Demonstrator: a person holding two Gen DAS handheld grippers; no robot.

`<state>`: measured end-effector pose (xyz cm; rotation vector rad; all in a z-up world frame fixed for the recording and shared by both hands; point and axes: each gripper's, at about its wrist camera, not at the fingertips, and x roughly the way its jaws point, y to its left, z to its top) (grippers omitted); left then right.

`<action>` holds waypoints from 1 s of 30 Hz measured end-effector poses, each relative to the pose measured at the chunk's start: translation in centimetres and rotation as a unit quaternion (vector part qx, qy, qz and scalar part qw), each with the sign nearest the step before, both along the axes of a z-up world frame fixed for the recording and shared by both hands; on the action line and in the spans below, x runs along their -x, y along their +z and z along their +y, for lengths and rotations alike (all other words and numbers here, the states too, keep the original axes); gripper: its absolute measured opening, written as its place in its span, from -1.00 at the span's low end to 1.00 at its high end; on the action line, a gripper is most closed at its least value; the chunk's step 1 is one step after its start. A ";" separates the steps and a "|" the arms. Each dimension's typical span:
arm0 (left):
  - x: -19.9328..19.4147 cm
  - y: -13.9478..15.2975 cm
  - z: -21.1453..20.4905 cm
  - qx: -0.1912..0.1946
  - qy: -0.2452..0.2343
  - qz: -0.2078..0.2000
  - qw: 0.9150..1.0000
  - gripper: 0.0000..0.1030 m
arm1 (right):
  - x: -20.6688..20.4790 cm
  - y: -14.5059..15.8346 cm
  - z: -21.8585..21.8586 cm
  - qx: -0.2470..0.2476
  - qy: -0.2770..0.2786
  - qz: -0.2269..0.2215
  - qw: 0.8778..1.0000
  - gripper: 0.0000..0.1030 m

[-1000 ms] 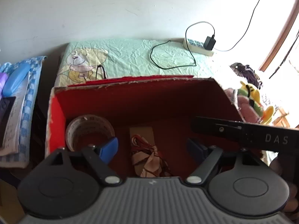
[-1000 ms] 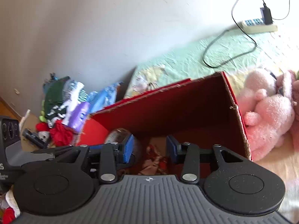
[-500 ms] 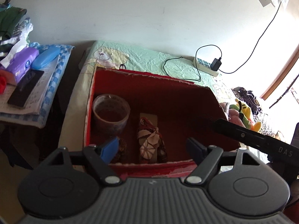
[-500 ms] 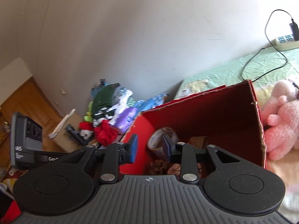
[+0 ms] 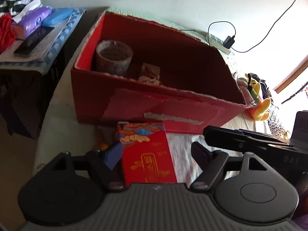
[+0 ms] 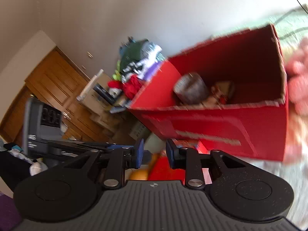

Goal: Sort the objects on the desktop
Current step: 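Withdraw the right gripper from the box toward the red gift packet, then grasp the red gift packet with the right gripper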

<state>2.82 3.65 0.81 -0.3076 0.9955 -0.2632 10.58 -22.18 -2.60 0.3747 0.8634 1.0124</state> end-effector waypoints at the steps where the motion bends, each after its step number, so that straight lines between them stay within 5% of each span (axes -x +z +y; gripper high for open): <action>1: 0.3 -0.3 -0.2 0.000 0.000 0.005 1.000 0.55 | -0.1 -0.6 0.1 0.010 -0.003 0.012 1.000 -0.43; 5: 0.7 -1.0 -0.8 -0.003 0.007 0.022 1.000 0.55 | -0.7 -2.2 1.0 0.021 -0.005 0.056 0.998 -0.43; 18: -0.2 -2.9 -1.2 -0.018 0.022 0.053 0.998 0.55 | -1.0 -3.3 2.4 0.033 0.002 0.078 0.996 -0.44; 30: -1.4 -4.2 -1.6 -0.020 0.006 0.070 0.997 0.64 | -2.7 -5.9 2.7 0.032 -0.024 0.152 0.988 -0.44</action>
